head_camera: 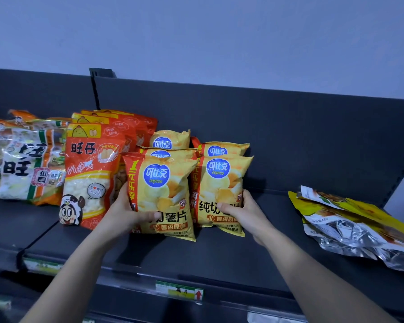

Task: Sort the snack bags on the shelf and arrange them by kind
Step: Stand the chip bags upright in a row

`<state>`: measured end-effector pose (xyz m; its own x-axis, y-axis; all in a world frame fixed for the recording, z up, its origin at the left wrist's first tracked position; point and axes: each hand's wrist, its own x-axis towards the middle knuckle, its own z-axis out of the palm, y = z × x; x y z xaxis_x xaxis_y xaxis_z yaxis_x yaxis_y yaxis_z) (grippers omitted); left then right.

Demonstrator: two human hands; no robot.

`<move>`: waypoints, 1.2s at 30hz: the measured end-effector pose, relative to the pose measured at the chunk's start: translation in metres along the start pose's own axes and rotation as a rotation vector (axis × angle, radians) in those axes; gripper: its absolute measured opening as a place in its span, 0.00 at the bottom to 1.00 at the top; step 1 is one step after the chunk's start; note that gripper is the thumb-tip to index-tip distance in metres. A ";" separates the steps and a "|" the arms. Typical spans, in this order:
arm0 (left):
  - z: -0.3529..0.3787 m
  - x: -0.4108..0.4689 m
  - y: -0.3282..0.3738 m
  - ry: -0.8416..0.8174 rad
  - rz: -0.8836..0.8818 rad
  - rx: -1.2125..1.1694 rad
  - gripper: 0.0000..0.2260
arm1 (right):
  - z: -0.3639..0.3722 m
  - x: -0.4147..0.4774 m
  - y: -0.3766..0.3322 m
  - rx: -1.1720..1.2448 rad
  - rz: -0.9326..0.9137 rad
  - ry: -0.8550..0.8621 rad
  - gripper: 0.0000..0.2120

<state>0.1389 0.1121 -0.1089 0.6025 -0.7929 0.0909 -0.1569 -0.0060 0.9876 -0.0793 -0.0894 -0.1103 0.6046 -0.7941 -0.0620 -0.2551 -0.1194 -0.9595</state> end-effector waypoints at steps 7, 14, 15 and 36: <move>0.002 -0.007 -0.001 0.076 0.125 0.108 0.52 | 0.001 -0.005 -0.006 -0.157 -0.116 0.081 0.44; -0.010 -0.004 0.005 -0.042 0.024 0.126 0.49 | 0.005 -0.009 -0.008 -0.257 -0.116 0.147 0.39; -0.010 -0.004 0.005 -0.037 0.019 0.130 0.50 | 0.006 -0.010 -0.008 -0.265 -0.108 0.146 0.39; 0.030 -0.045 0.014 0.396 0.455 1.014 0.42 | -0.005 -0.067 -0.011 -0.943 -0.211 0.230 0.41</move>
<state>0.0860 0.1291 -0.1028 0.5033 -0.6035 0.6185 -0.8625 -0.3945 0.3169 -0.1209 -0.0383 -0.0943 0.5712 -0.7862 0.2358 -0.7149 -0.6177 -0.3277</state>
